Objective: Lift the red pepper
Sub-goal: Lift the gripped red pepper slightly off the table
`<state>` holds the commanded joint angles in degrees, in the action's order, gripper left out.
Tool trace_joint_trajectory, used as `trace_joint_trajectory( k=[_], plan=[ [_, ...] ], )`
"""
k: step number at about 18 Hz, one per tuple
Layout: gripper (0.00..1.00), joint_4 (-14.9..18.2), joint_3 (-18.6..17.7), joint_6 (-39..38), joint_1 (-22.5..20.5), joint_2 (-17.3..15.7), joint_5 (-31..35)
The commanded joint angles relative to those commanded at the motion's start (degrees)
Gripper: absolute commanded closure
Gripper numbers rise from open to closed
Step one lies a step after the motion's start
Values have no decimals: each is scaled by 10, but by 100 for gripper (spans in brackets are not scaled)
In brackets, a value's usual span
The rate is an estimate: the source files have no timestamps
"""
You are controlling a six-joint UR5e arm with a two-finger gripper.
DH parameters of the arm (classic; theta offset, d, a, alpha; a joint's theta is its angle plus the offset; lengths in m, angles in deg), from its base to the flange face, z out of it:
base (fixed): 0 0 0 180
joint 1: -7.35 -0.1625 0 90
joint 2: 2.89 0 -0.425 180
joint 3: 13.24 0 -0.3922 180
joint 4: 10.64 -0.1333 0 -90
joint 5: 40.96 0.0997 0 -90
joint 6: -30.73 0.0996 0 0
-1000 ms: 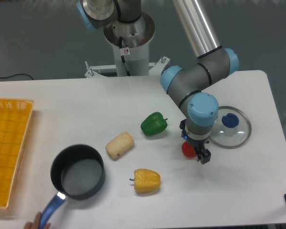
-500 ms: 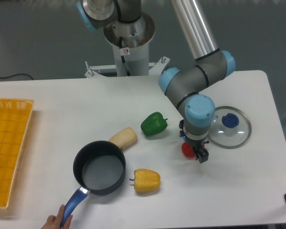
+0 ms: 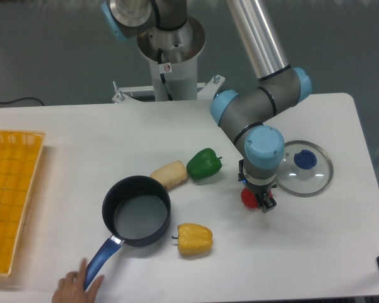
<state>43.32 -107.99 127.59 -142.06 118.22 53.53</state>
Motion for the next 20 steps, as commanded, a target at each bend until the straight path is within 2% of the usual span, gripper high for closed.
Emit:
trace_joint_trajectory(
  k=[4,14,20],
  plan=[
    [37,0,3,1,0,-7,-3],
    [36,11,-1,-7,15,-54,-7],
    [36,48,1,-21,18,-90,-18]
  ],
)
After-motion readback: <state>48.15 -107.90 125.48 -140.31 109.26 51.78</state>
